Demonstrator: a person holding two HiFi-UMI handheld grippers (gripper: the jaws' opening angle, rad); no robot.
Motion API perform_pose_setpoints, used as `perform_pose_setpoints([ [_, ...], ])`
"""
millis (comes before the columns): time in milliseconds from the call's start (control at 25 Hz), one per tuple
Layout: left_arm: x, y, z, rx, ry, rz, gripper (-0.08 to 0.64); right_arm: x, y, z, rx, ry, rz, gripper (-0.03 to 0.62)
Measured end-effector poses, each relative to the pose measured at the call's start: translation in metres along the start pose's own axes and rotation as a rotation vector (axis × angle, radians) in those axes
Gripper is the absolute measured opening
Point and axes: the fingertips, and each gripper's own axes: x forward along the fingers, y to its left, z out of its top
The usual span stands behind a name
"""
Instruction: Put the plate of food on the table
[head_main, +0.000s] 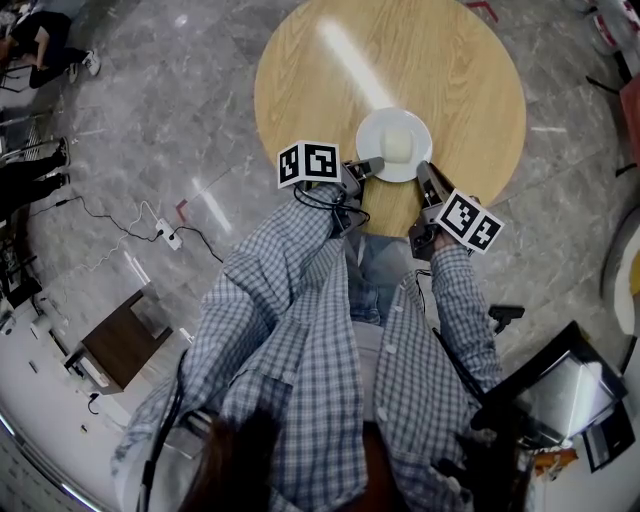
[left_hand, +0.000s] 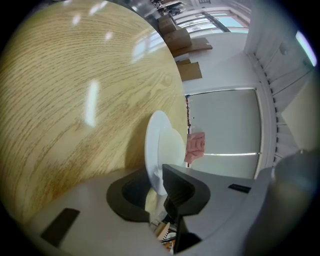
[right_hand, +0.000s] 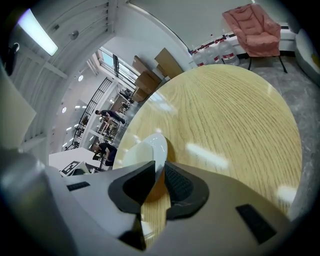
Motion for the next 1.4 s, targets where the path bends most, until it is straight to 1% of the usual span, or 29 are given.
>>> perform_pose_setpoints([
  [40, 0.000, -0.001, 0.000, 0.006, 0.006, 0.000, 0.068, 0.000, 0.000, 0.000, 0.000, 0.000, -0.002, 0.064],
  [160, 0.001, 0.000, -0.002, 0.013, 0.026, 0.010, 0.086, 0.001, -0.002, 0.001, -0.011, 0.004, -0.015, 0.064],
  [360, 0.001, -0.002, -0.005, 0.028, 0.074, -0.005, 0.152, 0.005, -0.003, 0.002, -0.031, 0.009, -0.038, 0.064],
  [600, 0.003, -0.006, -0.018, 0.084, 0.150, 0.003, 0.160, 0.004, -0.007, 0.009, -0.055, -0.005, -0.067, 0.058],
  [840, 0.006, -0.001, -0.030, 0.119, 0.219, 0.020, 0.160, 0.008, -0.010, 0.012, -0.167, 0.017, -0.108, 0.058],
  [1000, 0.003, 0.003, -0.030, 0.108, 0.229, 0.014, 0.160, 0.015, -0.006, 0.009, -0.287, 0.037, -0.127, 0.058],
  [1120, 0.002, 0.004, -0.028, 0.086, 0.222, 0.000, 0.160, 0.018, -0.002, 0.008, -0.408, 0.043, -0.136, 0.060],
  [1200, 0.002, 0.002, -0.030, 0.085, 0.223, -0.001, 0.160, 0.016, -0.001, 0.010, -0.523, 0.047, -0.165, 0.058],
  [1320, 0.004, 0.002, -0.030, 0.077, 0.221, -0.004, 0.160, 0.009, 0.004, 0.022, -0.722, 0.024, -0.234, 0.058],
  [1400, 0.004, 0.003, -0.029, 0.063, 0.215, -0.010, 0.160, 0.005, 0.015, 0.027, -0.858, 0.016, -0.239, 0.058],
])
